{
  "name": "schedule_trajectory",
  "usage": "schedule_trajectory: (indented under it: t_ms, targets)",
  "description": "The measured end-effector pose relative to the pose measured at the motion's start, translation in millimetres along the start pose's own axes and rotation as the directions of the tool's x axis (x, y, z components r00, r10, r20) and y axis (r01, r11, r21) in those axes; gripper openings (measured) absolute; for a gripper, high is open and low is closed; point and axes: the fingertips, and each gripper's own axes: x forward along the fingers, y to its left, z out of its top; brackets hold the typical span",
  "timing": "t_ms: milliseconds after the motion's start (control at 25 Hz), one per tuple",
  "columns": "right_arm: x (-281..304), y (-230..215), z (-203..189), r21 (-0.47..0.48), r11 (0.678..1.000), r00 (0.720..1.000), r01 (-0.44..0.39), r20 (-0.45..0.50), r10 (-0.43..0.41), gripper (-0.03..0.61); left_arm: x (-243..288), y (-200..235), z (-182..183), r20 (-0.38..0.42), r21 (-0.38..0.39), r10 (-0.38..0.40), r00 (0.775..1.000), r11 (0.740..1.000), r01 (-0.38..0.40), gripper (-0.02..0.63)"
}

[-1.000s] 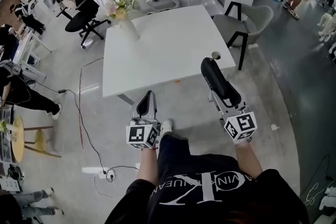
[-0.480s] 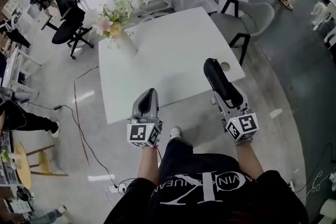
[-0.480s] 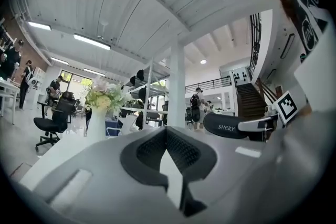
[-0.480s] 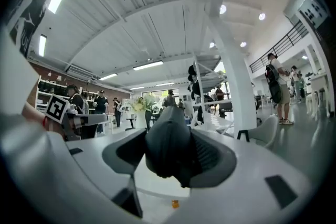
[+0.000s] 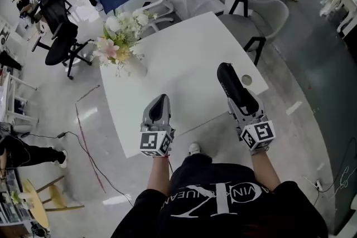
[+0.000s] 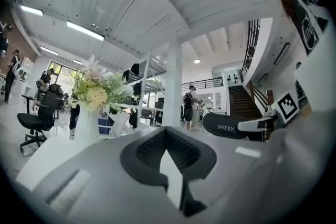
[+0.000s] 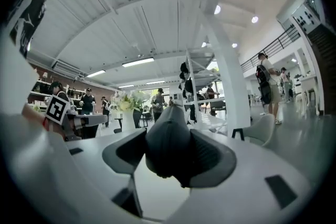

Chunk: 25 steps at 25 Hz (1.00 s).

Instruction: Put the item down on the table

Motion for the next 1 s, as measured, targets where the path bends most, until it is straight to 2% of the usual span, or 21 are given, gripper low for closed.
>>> schedule_trajectory:
  t_ms: [360, 720, 1000]
  targets:
    - [40.6, 2.7, -0.7, 0.008, 0.998, 0.998, 0.06, 0.002, -0.06, 0.258, 43.6, 29.1, -4.3, 0.003, -0.013, -0.084, 0.996, 0.996, 0.084, 0.011]
    - [69.5, -16.4, -11.1, 0.038, 0.995, 0.995, 0.094, -0.027, -0.093, 0.258, 72.9, 37.0, -19.1, -0.013, -0.05, -0.104, 0.995, 0.993, 0.103, 0.011]
    - [123.4, -50.4, -25.7, 0.068, 0.995, 0.996, 0.068, -0.067, -0.063, 0.258, 107.6, 51.8, -33.8, -0.025, -0.051, -0.073, 0.997, 0.996, 0.072, 0.011]
